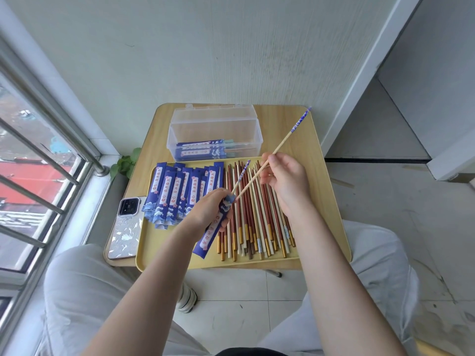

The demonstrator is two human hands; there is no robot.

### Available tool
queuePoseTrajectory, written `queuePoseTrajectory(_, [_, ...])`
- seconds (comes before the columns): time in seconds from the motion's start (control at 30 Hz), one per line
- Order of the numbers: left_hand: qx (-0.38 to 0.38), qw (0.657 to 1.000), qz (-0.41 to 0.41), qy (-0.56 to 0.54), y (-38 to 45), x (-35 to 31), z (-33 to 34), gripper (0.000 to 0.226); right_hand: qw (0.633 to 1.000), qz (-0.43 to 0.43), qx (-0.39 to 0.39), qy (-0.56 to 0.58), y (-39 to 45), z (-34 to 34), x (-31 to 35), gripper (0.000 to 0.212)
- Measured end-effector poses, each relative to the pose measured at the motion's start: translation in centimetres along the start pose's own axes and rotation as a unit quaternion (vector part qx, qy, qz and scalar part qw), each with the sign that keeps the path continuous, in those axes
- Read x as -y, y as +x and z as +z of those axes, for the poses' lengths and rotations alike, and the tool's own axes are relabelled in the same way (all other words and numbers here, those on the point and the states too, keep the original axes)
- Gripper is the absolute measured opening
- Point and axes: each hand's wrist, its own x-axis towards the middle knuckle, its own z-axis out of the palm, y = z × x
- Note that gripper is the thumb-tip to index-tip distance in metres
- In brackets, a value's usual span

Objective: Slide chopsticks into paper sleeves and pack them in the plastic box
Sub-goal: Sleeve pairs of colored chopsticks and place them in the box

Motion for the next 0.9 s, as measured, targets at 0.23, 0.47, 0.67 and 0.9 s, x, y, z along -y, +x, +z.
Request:
queuePoseTrajectory(0.23, [0.046, 0.998, 0.018, 0.025, -0.5, -0.6, 0.7, 0.041, 0.990, -0.042, -0.029, -0.128, 0.7, 0.6, -0.2, 0.015])
queuePoseTrajectory(0.47, [0.074, 0.996, 0.039, 0.044, -0.6, -0.9, 1.1, 0.041, 0.966, -0.033, -0.007, -0.257, 0.5, 0.9, -0.3, 0.051])
queuePoseTrajectory(0.67, [0.068, 0.995, 0.030, 0.063, -0.4, -0.5, 1.0, 0.042, 0.982, -0.032, -0.036, -0.182, 1.0, 0.9, -0.2, 0.085])
queuePoseTrajectory(0.9, [0.058, 0.996, 0.015, 0.060, 0.0, 0.0, 0.3, 0.040, 0.959, -0.061, -0.081, -0.265, 2.2, 0.8, -0.2, 0.034])
